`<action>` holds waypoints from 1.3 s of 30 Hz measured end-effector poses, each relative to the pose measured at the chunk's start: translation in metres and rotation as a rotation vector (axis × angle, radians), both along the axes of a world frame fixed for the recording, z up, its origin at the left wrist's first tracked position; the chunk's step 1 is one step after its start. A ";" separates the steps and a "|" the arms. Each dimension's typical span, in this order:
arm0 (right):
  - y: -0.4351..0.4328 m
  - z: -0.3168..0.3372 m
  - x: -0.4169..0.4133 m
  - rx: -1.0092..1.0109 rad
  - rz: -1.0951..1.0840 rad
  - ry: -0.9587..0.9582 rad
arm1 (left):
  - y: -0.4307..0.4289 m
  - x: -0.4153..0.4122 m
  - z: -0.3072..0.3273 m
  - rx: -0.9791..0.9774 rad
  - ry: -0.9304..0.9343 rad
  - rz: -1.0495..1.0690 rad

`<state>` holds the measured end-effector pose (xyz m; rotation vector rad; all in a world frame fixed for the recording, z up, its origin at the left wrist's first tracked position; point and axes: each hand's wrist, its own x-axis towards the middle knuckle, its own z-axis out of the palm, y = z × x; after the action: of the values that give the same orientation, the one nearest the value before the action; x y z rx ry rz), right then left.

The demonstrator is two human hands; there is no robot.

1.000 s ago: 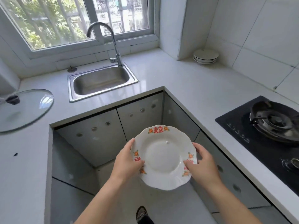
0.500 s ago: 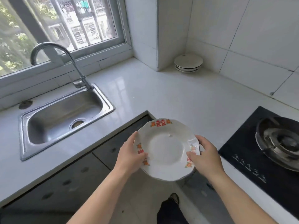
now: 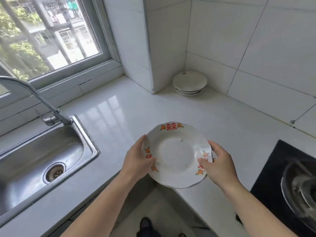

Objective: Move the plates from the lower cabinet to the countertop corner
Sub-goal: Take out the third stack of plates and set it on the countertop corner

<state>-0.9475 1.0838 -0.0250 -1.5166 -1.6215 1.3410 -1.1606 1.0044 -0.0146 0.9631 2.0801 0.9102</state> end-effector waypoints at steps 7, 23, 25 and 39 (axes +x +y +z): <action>0.066 0.000 -0.013 0.016 -0.159 -0.068 | 0.096 -0.019 -0.008 0.005 -0.068 -0.110; 0.207 0.024 -0.087 0.009 -0.365 -0.107 | 0.275 -0.099 0.012 0.082 -0.089 -0.344; 0.225 0.027 -0.096 0.018 -0.371 -0.114 | 0.292 -0.107 0.012 0.095 -0.086 -0.344; 0.350 0.006 -0.129 0.005 -0.350 -0.129 | 0.425 -0.136 -0.006 0.047 0.013 -0.368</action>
<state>-1.0765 1.4339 -0.0189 -1.8154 -1.3485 1.0657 -1.2965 1.4290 -0.0202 1.3252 1.8139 0.7622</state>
